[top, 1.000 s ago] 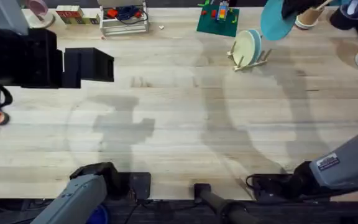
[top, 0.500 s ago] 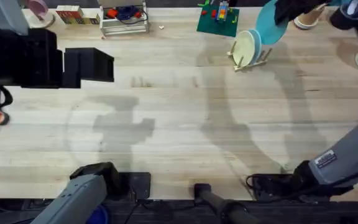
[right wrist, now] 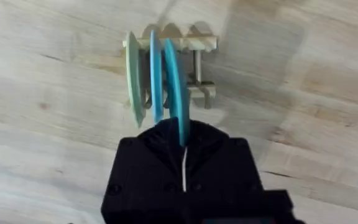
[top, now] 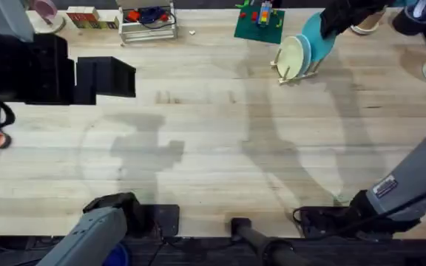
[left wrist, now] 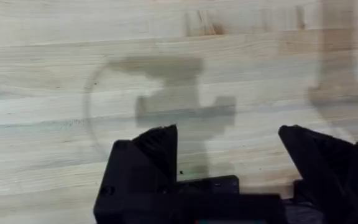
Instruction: Pick up the plates from the table one by one and place each into a slot on the dish rack.
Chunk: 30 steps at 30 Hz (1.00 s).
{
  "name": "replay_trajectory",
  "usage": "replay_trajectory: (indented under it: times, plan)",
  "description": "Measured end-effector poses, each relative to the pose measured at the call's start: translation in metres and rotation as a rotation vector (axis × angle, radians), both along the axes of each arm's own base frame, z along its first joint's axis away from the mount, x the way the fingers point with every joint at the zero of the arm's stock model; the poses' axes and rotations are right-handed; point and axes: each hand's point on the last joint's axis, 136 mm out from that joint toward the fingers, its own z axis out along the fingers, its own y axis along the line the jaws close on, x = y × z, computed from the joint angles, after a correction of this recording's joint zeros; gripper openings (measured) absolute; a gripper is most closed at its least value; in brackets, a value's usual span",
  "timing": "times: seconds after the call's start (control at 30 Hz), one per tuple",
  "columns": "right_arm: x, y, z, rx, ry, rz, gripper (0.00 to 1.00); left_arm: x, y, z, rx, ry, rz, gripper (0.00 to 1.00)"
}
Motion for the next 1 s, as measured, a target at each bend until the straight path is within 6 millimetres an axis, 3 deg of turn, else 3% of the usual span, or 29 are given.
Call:
replay_trajectory:
  times: [1.0]
  plan:
    - [0.0027, 0.0013, 0.0001, -0.027, -0.012, 0.008, 0.032, 0.0, 0.0, 0.0, 0.0, 0.0, 0.0, 0.995]
